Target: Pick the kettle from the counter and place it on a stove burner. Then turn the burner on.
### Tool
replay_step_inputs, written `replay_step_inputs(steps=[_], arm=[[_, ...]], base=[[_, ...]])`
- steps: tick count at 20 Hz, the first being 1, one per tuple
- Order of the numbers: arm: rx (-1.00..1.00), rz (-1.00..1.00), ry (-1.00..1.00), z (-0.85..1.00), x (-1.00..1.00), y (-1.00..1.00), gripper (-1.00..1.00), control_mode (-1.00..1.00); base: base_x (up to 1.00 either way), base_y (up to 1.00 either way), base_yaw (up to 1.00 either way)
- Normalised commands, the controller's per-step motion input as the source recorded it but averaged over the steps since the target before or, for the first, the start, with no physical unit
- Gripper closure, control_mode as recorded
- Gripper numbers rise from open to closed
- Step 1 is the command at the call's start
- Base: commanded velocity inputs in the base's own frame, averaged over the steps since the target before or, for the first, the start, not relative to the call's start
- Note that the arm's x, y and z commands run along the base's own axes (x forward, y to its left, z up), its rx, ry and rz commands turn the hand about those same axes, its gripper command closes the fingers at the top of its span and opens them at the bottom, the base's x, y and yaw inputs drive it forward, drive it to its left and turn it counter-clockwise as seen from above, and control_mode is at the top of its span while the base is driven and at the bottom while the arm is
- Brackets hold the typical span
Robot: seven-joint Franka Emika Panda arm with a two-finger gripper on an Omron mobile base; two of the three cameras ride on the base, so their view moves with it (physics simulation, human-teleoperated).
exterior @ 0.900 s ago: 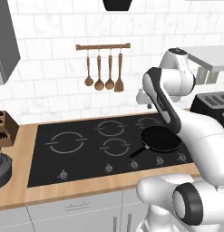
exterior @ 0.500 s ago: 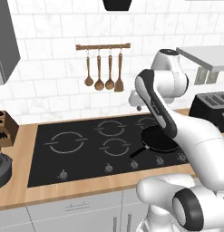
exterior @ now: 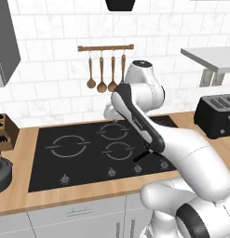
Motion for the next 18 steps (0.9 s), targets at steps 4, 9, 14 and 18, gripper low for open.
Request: replay_step_inputs(steps=[4, 9, 14, 18], arm=[[0.0, 0.41, 0.0, -0.28, 0.03, 1.0, -1.0, -1.0], [0.0, 0.45, 0.01, -0.23, 0.02, 0.99, -1.0, -1.0], [0.0, 0.46, 0.03, -0.09, 0.0, 1.0, -1.0, -1.0], [-0.03, 0.44, 0.01, -0.13, -0.06, 0.99, -1.0, -1.0]], base=[[0.0, 0.0, 0.0], [0.0, 0.0, 0.0], [0.0, 0.0, 0.0], [0.0, 0.0, 0.0]])
